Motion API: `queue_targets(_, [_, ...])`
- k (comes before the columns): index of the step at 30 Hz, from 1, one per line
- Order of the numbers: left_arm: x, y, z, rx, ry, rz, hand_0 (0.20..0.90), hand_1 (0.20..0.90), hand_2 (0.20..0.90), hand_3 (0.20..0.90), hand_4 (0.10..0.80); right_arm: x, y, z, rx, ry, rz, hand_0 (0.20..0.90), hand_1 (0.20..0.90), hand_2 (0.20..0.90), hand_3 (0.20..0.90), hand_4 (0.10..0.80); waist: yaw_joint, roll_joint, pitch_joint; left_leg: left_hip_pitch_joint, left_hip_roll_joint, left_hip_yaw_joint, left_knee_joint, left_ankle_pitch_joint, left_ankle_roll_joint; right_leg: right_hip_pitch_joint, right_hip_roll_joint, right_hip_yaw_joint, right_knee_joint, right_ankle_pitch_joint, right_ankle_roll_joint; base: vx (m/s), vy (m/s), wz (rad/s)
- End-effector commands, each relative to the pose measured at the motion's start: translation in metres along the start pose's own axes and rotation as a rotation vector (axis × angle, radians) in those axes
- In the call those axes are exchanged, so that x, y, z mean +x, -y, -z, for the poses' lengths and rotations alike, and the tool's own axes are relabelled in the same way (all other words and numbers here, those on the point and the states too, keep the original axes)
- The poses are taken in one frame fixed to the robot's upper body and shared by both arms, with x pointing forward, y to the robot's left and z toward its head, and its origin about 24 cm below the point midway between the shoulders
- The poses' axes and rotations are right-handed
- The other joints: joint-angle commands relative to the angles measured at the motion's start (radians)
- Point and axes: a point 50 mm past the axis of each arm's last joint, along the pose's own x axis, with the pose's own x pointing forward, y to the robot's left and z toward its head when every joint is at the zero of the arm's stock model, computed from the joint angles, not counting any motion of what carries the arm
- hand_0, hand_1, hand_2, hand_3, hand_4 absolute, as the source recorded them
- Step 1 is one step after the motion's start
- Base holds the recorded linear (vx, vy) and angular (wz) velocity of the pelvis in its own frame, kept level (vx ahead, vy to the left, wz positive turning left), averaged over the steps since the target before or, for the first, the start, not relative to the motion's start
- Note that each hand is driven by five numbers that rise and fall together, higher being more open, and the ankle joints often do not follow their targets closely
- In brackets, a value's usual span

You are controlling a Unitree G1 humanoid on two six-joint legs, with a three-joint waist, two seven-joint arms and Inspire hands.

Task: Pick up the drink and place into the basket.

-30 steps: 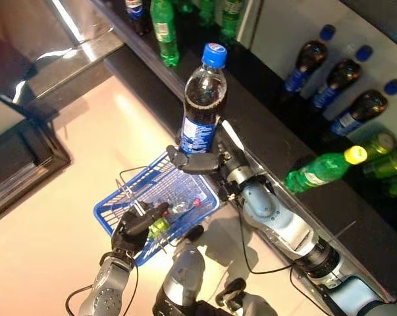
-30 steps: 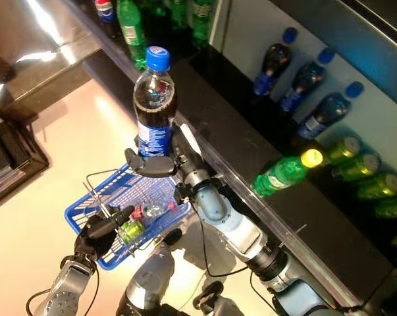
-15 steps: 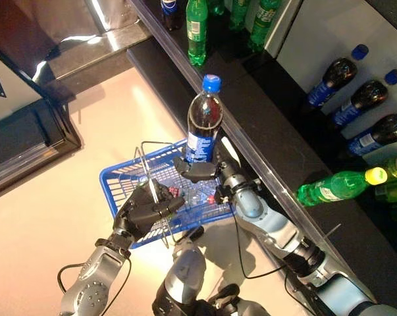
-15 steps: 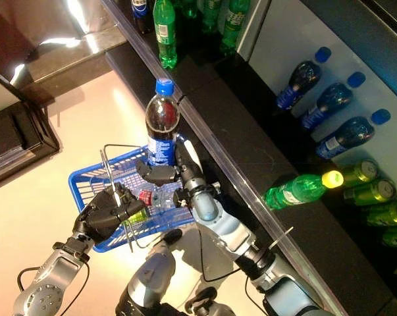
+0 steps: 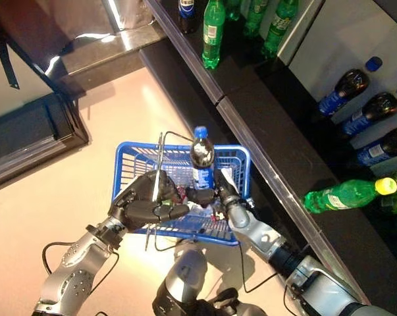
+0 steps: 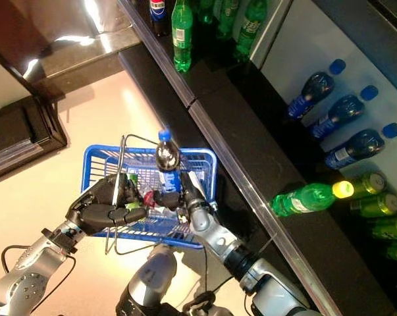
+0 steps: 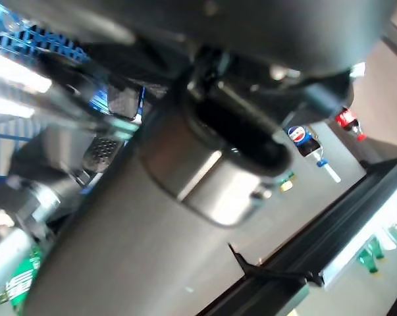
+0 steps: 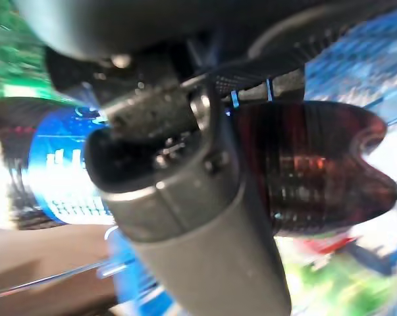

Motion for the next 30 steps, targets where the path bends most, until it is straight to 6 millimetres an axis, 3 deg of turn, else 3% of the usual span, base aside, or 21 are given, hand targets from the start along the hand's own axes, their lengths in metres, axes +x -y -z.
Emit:
queue_targets(1, [0.009,0.098,-0.107,0.293,0.675,0.661,0.300,0.300,0.300,0.200,0.100,-0.012,-0.047,-0.047,0.017,0.258,-0.115,0.300,0.300,0.300,0.200,0.100,-0.020,0.001,-0.230,-0.007,0.027,0.031,0.013,-0.011,0.026,-0.023,-0.009,-0.004,0.013,0.062,-0.043,-0.022,0.000,0.15])
queue_targets(8, [0.013,0.105,-0.115,0.348,0.716,0.670,0.300,0.300,0.300,0.200,0.100,-0.006,-0.052,-0.025,-0.141,0.194,-0.129,0.300,0.300,0.300,0.200,0.100,-0.018,0.004,-0.212,-0.024,0.017,0.022,0.010,-0.008,0.028,-0.041,-0.020,-0.009,0.017,0.070,-0.032,-0.005,0.001,0.02])
queue_targets(15, [0.008,0.109,-0.116,0.361,0.749,0.690,0.300,0.300,0.300,0.200,0.100,-0.003,-0.042,0.000,-0.382,0.163,-0.115,0.300,0.300,0.300,0.200,0.100,-0.011,0.007,-0.190,-0.043,0.009,0.015,-0.009,0.002,0.036,-0.063,-0.022,-0.011,0.009,0.081,-0.022,-0.043,-0.008,0.01])
queue_targets(21, [0.007,0.113,-0.117,0.377,0.758,0.701,0.300,0.300,0.300,0.200,0.100,0.002,-0.025,0.046,-0.586,-0.063,-0.087,0.300,0.300,0.300,0.200,0.100,-0.001,0.006,-0.177,-0.049,0.004,0.010,-0.018,0.008,0.040,-0.071,-0.023,-0.016,0.009,0.086,-0.018,-0.010,-0.005,0.00])
queue_targets(30, [0.012,0.123,-0.114,0.383,0.749,0.723,0.300,0.300,0.300,0.200,0.100,0.004,-0.004,0.079,-0.894,-0.359,-0.132,0.300,0.300,0.300,0.200,0.100,0.023,0.002,-0.161,-0.045,0.002,-0.003,-0.038,0.021,0.048,-0.069,-0.022,-0.026,0.009,0.093,-0.016,0.003,-0.002,0.00])
